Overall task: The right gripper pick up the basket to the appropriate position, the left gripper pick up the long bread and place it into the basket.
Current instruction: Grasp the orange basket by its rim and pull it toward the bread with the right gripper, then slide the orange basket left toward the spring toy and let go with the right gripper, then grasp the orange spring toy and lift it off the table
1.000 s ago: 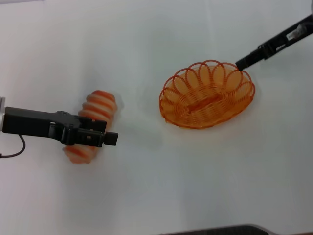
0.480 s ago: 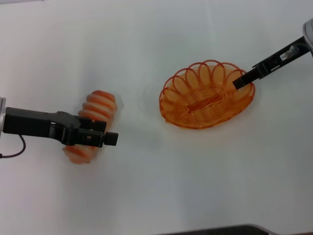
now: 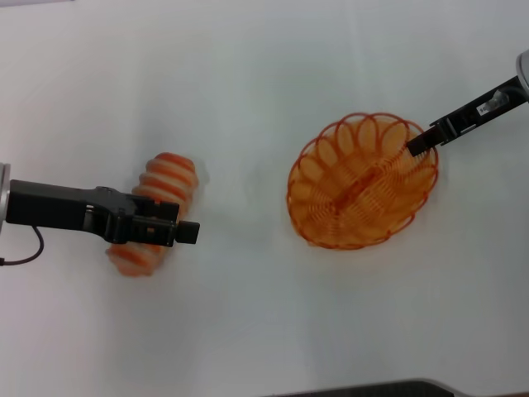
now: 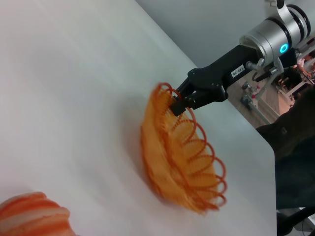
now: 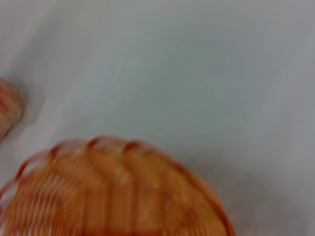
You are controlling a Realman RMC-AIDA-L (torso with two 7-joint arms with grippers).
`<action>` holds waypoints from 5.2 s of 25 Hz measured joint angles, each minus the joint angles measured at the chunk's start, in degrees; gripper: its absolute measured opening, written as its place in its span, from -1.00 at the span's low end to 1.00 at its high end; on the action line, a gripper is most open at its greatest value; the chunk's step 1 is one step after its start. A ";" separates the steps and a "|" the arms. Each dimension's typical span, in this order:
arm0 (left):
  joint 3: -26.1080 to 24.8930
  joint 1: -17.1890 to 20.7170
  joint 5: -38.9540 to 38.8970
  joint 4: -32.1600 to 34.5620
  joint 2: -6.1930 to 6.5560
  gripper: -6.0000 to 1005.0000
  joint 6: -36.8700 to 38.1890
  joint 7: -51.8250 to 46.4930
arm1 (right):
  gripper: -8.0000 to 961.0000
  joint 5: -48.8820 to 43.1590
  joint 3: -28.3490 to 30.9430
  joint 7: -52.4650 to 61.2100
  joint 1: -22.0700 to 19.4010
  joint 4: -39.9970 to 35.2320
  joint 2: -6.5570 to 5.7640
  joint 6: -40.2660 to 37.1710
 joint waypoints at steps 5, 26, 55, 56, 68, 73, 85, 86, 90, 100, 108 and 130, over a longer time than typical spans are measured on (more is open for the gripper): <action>0.00 -0.02 0.07 0.00 -0.05 0.61 0.00 0.00 | -0.69 5.73 0.31 0.03 -2.37 -0.28 -0.35 -0.74; 0.00 -0.98 0.08 0.00 -0.08 0.58 0.00 0.30 | -0.80 30.83 10.23 0.34 -14.45 3.85 1.50 1.80; -0.20 -0.67 0.02 -0.49 -0.36 0.58 -0.57 0.30 | 0.15 31.52 15.06 -0.07 -17.58 12.65 5.06 4.99; -0.26 -0.58 0.03 -0.42 -0.35 0.59 -0.46 0.30 | 0.22 31.51 16.02 -1.43 -18.16 11.79 5.08 5.48; -0.87 0.09 -0.04 -0.39 -0.39 0.59 -1.00 0.41 | 0.27 46.06 23.14 -41.87 -23.20 7.12 3.03 -16.04; -4.48 0.34 -0.34 -0.48 -0.15 0.59 -1.45 0.18 | 0.27 38.88 16.20 -44.68 -22.02 1.44 1.66 -24.44; -4.73 0.49 3.20 12.50 -0.27 0.58 -2.35 -15.46 | 0.27 30.21 11.07 -44.18 -20.52 -2.98 3.29 -18.45; -3.70 0.43 3.21 14.60 -0.59 0.58 -2.12 -17.64 | 0.27 30.20 10.68 -44.21 -20.45 -2.97 3.39 -17.88; 5.43 0.14 4.84 25.98 -1.65 0.58 -1.88 -30.29 | 0.27 30.19 9.42 -44.29 -20.28 -2.98 3.51 -16.17; 23.42 -5.27 21.97 38.05 -6.09 0.58 -1.48 -51.31 | 0.27 30.46 9.34 -44.43 -20.26 -3.07 3.54 -15.27; 32.99 -6.69 26.20 30.10 -7.17 0.57 -9.26 -56.16 | 0.27 30.51 9.29 -44.64 -20.09 -3.12 3.60 -14.48; 36.38 -6.39 26.62 30.87 -6.84 0.15 -12.21 -55.81 | 0.27 30.63 10.03 -44.24 -19.02 -2.79 3.96 -15.00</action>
